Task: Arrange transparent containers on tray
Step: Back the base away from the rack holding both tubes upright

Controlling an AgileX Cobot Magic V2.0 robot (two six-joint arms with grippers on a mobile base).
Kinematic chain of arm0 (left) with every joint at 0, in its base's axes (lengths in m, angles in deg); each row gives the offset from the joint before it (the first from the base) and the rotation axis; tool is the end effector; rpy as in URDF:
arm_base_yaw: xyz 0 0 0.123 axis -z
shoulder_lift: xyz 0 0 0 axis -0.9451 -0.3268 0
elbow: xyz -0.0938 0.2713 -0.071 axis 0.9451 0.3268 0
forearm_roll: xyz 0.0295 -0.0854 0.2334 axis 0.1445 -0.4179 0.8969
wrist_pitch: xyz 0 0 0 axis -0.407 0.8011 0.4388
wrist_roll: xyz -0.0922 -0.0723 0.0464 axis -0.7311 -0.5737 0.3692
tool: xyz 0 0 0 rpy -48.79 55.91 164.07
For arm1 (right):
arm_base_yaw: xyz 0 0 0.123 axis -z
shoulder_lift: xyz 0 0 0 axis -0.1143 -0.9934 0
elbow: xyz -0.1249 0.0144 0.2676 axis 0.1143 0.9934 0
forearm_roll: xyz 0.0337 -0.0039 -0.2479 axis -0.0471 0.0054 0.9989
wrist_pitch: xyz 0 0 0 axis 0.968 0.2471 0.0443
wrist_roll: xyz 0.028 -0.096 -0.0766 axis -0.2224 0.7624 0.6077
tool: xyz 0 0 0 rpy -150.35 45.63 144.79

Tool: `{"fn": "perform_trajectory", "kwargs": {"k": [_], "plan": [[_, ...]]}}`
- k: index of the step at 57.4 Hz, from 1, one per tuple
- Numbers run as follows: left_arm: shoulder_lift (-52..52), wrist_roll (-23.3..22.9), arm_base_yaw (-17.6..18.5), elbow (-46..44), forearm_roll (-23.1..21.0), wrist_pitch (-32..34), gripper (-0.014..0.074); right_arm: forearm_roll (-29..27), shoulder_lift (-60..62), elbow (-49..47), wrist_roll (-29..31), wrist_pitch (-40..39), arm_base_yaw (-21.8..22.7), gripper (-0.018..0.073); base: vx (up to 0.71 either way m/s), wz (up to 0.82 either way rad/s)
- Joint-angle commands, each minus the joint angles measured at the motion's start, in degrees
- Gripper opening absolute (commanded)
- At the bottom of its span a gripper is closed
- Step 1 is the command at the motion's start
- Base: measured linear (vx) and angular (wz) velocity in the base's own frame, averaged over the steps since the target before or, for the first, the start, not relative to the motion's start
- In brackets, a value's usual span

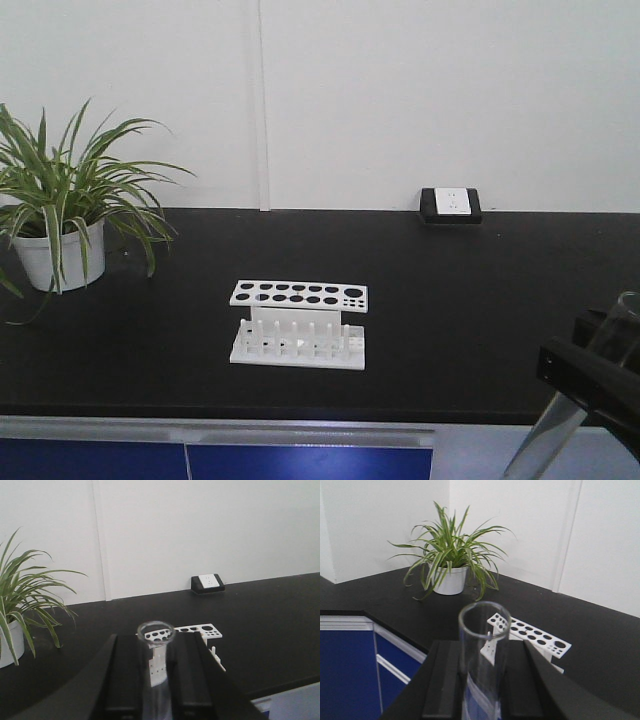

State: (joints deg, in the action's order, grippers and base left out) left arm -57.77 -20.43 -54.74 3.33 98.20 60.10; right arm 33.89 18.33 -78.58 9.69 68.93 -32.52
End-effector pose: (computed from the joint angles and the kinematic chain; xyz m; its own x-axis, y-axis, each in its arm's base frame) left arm 0.1548 -0.0436 0.3628 -0.0093 -0.0698 -0.9975 0.2692 0.9606 -0.0697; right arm 0.1363 0.0905 0.3908 -0.0254 -0.1023 -0.9944 -0.5895 0.8049 -0.0678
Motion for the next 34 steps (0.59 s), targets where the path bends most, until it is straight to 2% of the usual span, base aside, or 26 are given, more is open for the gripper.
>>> {"fn": "perform_trajectory", "kwargs": {"k": [1,34], "plan": [[0.2,-0.5,0.3,-2.2,-0.4,4.7,0.0111,-0.5,0.1,-1.6,0.3,-4.3,0.4,0.0082,-0.34,0.05],[0.2,-0.5,0.3,-2.2,-0.4,4.7,0.0111,-0.5,0.1,-1.6,0.3,-4.3,0.4,0.0082,-0.35,0.07]]}}
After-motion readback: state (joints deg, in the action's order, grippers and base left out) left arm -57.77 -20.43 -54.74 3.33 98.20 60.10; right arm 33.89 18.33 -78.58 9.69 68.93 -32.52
